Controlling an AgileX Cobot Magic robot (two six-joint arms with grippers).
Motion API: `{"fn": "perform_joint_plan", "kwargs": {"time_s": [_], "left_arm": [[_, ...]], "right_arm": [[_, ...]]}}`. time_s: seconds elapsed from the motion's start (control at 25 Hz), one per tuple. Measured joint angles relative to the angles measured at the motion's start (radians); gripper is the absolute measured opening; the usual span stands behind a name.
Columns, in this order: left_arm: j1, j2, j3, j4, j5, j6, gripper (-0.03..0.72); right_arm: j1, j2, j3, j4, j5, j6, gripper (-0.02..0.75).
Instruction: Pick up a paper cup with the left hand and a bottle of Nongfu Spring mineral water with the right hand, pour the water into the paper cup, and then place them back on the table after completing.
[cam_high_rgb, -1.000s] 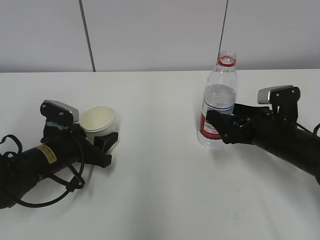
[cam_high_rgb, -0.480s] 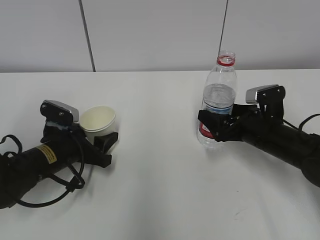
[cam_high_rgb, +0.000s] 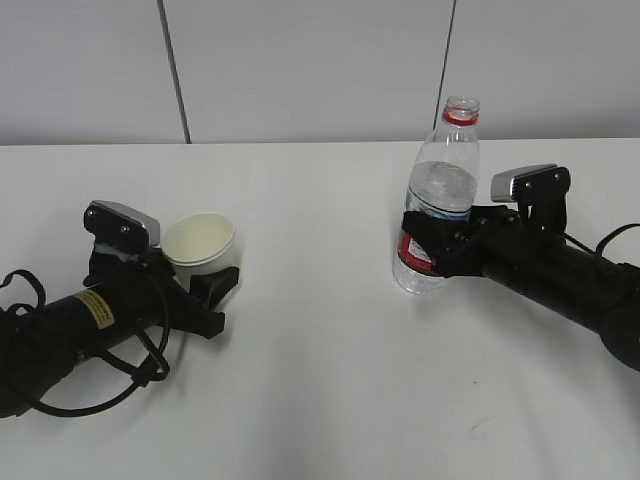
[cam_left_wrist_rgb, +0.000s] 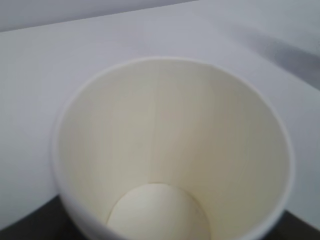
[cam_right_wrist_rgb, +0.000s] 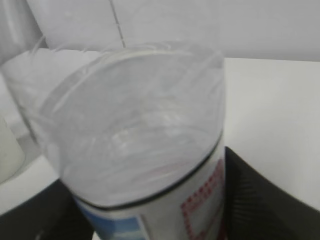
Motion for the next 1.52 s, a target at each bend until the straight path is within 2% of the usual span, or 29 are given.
{"fn": "perform_joint_plan", "kwargs": {"time_s": [0.2, 0.52, 0.68, 1.12, 1.52], "left_arm": [[0.0, 0.0, 0.0, 0.024, -0.001, 0.0, 0.426], [0.0, 0.0, 0.0, 0.161, -0.005, -0.066, 0.41], [-0.007, 0.0, 0.0, 0.205, -0.006, -0.085, 0.41], [-0.124, 0.0, -0.062, 0.218, 0.001, -0.113, 0.41], [-0.172, 0.0, -0.144, 0.261, 0.002, -0.174, 0.41]], "right_arm": [[0.0, 0.0, -0.002, 0.004, -0.004, 0.0, 0.407], [0.0, -0.002, -0.002, 0.0, 0.004, -0.09, 0.405], [0.002, -0.043, -0.002, -0.006, 0.084, -0.133, 0.404], [0.002, -0.155, 0.002, -0.027, 0.305, -0.231, 0.404], [0.002, -0.204, -0.03, -0.104, 0.386, -0.311, 0.403]]}}
